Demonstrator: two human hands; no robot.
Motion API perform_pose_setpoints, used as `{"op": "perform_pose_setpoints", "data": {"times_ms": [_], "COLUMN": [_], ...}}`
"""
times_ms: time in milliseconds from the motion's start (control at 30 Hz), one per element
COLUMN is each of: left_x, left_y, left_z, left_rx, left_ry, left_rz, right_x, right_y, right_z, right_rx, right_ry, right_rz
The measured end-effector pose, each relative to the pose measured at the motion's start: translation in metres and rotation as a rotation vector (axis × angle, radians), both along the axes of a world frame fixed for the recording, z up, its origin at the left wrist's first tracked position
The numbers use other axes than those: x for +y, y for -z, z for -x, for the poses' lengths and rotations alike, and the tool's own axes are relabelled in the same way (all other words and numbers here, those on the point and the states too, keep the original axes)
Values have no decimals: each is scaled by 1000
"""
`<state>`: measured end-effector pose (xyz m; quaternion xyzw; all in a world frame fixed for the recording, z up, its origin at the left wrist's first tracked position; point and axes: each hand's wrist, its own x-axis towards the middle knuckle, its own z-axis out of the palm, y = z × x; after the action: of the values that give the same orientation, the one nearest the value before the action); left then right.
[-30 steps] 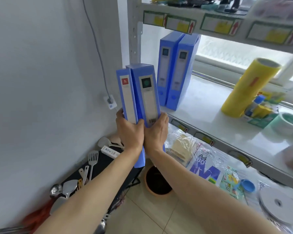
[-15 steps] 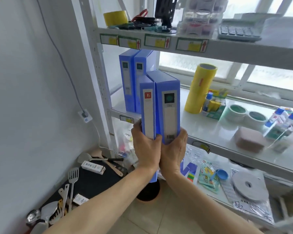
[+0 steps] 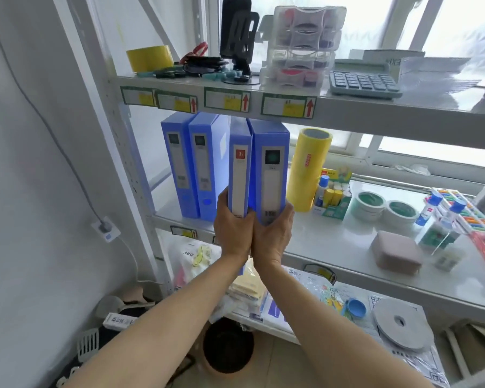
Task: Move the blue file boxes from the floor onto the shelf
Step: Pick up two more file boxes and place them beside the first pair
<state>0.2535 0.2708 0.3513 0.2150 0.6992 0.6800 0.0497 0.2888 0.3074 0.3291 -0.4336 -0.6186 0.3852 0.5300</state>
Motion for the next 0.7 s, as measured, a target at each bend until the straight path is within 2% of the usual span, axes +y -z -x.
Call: {"op": "perform_pose_setpoints", "data": {"times_ms": [167,500,700], "left_x": [33,90,106], "left_y": [6,30,46], "left_z": [55,128,146], "left_rx": [21,131,142], "left_ry": [29,158,238], "left_rz": [18,4,0], "right_x": [36,80,93], "right_y": [5,30,46], "right_z": [52,120,127], "right_rx": [-70,149,135], "right_ry": [47,109,117], "right_rz": [6,90,90]}}
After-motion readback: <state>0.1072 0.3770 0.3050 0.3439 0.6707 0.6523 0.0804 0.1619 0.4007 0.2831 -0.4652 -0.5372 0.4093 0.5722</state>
